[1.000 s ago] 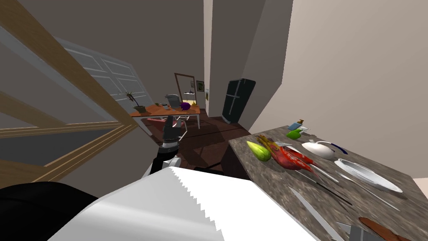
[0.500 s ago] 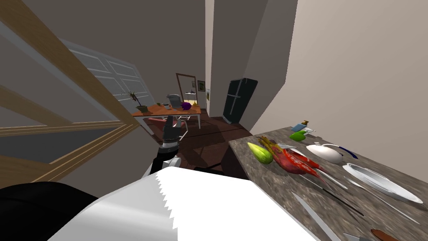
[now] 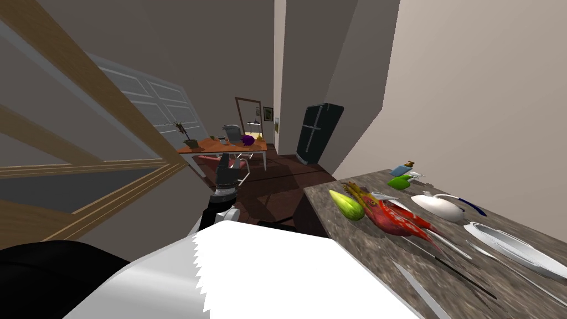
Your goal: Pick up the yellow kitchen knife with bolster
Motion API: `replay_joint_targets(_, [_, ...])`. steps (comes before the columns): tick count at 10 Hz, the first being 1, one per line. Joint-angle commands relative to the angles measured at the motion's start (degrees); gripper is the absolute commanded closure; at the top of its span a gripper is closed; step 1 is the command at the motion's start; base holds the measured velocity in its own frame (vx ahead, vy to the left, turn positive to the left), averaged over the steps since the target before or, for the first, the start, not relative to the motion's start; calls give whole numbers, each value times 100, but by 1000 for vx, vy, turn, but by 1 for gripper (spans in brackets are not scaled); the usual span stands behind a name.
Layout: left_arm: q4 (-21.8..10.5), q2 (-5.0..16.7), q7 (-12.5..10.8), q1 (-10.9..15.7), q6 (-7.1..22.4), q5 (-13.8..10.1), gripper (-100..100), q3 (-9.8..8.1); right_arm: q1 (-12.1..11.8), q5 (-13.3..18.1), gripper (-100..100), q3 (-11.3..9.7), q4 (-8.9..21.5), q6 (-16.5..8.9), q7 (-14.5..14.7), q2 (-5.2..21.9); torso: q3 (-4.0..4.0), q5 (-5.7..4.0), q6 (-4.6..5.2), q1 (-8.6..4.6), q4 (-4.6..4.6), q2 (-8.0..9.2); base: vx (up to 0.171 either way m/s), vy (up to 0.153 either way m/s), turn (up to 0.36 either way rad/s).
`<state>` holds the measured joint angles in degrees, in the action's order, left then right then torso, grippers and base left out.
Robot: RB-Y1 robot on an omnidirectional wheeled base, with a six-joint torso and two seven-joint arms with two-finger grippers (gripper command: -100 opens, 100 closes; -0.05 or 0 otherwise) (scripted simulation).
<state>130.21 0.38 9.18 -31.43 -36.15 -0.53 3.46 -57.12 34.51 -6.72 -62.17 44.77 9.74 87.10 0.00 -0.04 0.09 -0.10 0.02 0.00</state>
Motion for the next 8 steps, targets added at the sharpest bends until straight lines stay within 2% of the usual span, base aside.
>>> replay_joint_targets(1, [0,0,0,0,0,0,0,0,0,0,100,0,0,0,0,0,0,0,0,0,0,0,0,0,0])
replay_joint_targets(3, [0,0,0,0,0,0,0,0,-6,5,100,-6,-1,12,2,3,1,-3,-3,1,3,-1,0,0,0])
replay_joint_targets(4, [0,0,0,0,0,0,0,0,-6,6,0,-6,0,11,4,4,0,-4,-3,0,3,-2,0,0,0])
replay_joint_targets(5, [0,0,0,0,0,0,0,0,-28,-35,100,77,1,91,-45,165,0,-4,-3,-1,3,-3,-19,9,-72])
replay_joint_targets(6, [0,0,0,0,0,0,0,0,-69,-74,100,145,-9,164,-81,291,2,-1,-2,4,4,1,-32,16,-134])
replay_joint_targets(7, [0,0,0,0,0,0,0,0,-15,-26,100,69,-59,48,-86,209,5,-1,3,6,4,7,-14,8,-27])
replay_joint_targets(8, [0,0,0,1,0,0,0,0,-8,-24,0,70,-50,64,-94,219,4,-5,1,3,4,5,0,0,0])
